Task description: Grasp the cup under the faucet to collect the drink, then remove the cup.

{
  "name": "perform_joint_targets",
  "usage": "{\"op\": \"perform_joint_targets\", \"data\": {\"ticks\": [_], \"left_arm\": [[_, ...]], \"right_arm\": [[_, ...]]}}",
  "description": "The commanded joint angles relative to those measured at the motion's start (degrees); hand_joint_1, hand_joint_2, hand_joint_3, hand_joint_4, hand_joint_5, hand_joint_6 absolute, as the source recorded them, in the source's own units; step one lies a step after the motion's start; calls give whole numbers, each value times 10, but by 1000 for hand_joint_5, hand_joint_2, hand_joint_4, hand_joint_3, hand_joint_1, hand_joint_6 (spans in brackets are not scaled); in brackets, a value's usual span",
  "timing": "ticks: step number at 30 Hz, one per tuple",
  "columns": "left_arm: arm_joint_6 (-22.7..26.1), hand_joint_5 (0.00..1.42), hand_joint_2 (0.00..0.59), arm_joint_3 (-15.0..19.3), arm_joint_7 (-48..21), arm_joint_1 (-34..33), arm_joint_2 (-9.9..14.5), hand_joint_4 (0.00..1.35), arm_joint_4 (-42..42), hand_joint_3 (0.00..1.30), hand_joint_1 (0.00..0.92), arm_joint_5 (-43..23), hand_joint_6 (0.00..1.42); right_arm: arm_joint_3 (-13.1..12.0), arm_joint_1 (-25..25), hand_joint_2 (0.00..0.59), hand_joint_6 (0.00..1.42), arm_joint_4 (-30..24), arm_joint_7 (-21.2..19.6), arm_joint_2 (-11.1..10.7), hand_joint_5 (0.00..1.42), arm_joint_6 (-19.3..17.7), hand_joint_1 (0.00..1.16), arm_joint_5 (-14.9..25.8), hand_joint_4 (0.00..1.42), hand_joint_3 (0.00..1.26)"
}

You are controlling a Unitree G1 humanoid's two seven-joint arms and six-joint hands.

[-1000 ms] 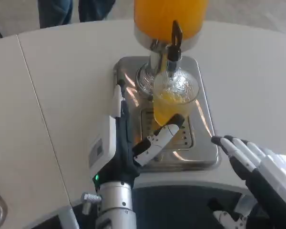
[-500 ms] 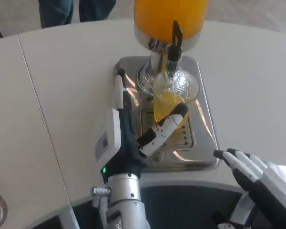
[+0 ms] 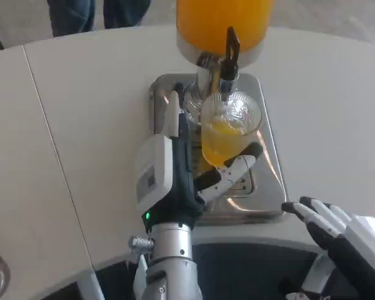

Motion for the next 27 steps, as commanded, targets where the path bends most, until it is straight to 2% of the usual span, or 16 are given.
{"op": "perform_joint_targets", "data": {"ticks": [1, 14, 27], "left_arm": [[6, 179, 85, -17, 14, -13, -3, 0, 14, 0, 515, 23, 348], [54, 227, 89, -40, 37, -45, -21, 0, 63, 0, 539, 53, 405], [79, 242, 84, -22, 61, -120, -44, 0, 159, 0, 511, 23, 401]], "right_arm": [[-9, -3, 412, 0, 5, 4, -1, 0, 6, 668, 6, 0, 94], [-24, -18, 404, 0, 22, 3, -6, 0, 14, 684, 30, 0, 95], [-32, -31, 406, 0, 34, 1, -21, 0, 20, 704, 47, 0, 114]]}}
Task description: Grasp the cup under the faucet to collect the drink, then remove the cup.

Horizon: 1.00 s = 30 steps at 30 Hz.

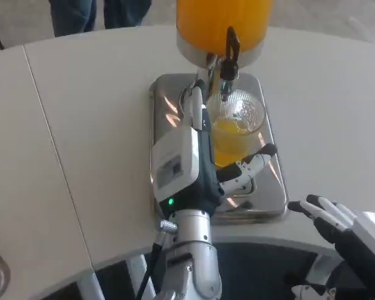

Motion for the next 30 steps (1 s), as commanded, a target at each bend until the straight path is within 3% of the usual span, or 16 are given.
{"op": "perform_joint_targets", "data": {"ticks": [1, 15, 30], "left_arm": [[16, 243, 84, 6, 10, -23, -27, 0, 30, 0, 509, -16, 402], [66, 261, 78, 12, 13, -55, -42, 0, 52, 0, 463, -45, 408], [89, 281, 74, -7, 7, -57, -50, 0, 24, 0, 436, -54, 425]], "right_arm": [[-9, -6, 406, 0, 6, -2, -9, 0, 3, 706, 6, 0, 114], [-17, -24, 416, 0, 21, -6, -16, 0, 5, 722, 14, 0, 115], [-22, -13, 408, 0, 23, -15, -14, 0, 7, 740, 12, 0, 115]]}}
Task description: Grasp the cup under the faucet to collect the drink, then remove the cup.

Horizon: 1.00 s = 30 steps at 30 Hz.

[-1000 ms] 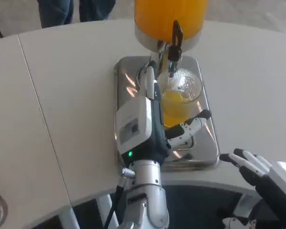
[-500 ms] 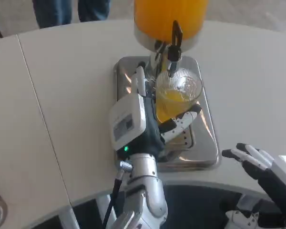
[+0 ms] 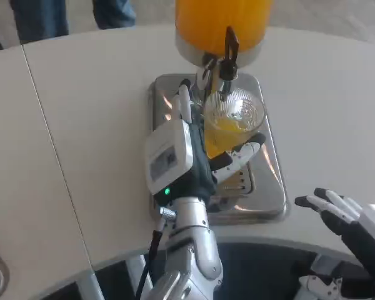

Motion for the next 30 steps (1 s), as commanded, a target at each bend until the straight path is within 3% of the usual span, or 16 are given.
{"op": "perform_joint_targets", "data": {"ticks": [1, 30], "left_arm": [[13, 282, 74, -6, -7, -7, -51, 0, -10, 0, 436, -10, 426], [28, 351, 76, -47, -34, -5, -52, 0, -42, 0, 403, -7, 468]], "right_arm": [[-7, 10, 408, 0, 0, -11, -1, 0, 3, 741, 1, 0, 115], [-2, -4, 414, 0, 25, -21, 0, 0, 10, 746, 6, 0, 106]]}}
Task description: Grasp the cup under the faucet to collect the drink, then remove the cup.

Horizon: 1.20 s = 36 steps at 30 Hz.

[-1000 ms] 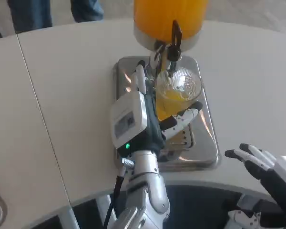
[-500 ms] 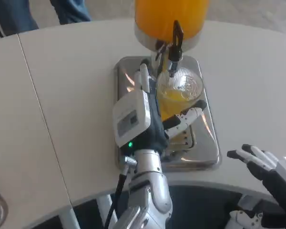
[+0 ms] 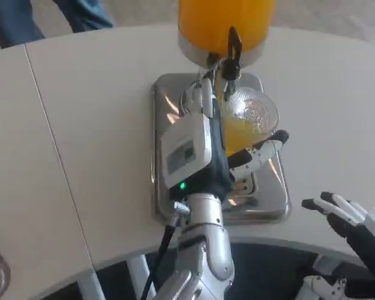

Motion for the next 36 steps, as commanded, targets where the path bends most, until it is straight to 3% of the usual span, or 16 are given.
{"op": "perform_joint_targets", "data": {"ticks": [1, 12, 25, 29, 36], "left_arm": [[12, 351, 75, -3, -9, -7, -52, 0, 3, 0, 402, -6, 468], [27, 361, 76, 3, -15, -22, -57, 0, 47, 0, 384, -15, 470], [47, 540, 75, 20, 22, -45, -84, 28, 73, 0, 369, -40, 757], [54, 609, 76, 23, 26, -44, -87, 149, 78, 73, 365, -41, 851], [53, 924, 83, 24, 46, -34, -87, 555, 77, 460, 382, -41, 1225]], "right_arm": [[2, -6, 415, 0, 4, -6, -1, 0, 8, 746, 1, 0, 106], [7, -30, 416, 0, 11, 1, -5, 0, 24, 743, 3, 0, 105], [10, -48, 400, 0, 26, 3, -14, 0, 40, 745, 10, 0, 130], [8, -50, 397, 0, 27, 4, -16, 0, 42, 743, 11, 0, 132], [8, -49, 396, 0, 31, -2, -17, 0, 45, 740, 19, 0, 123]]}}
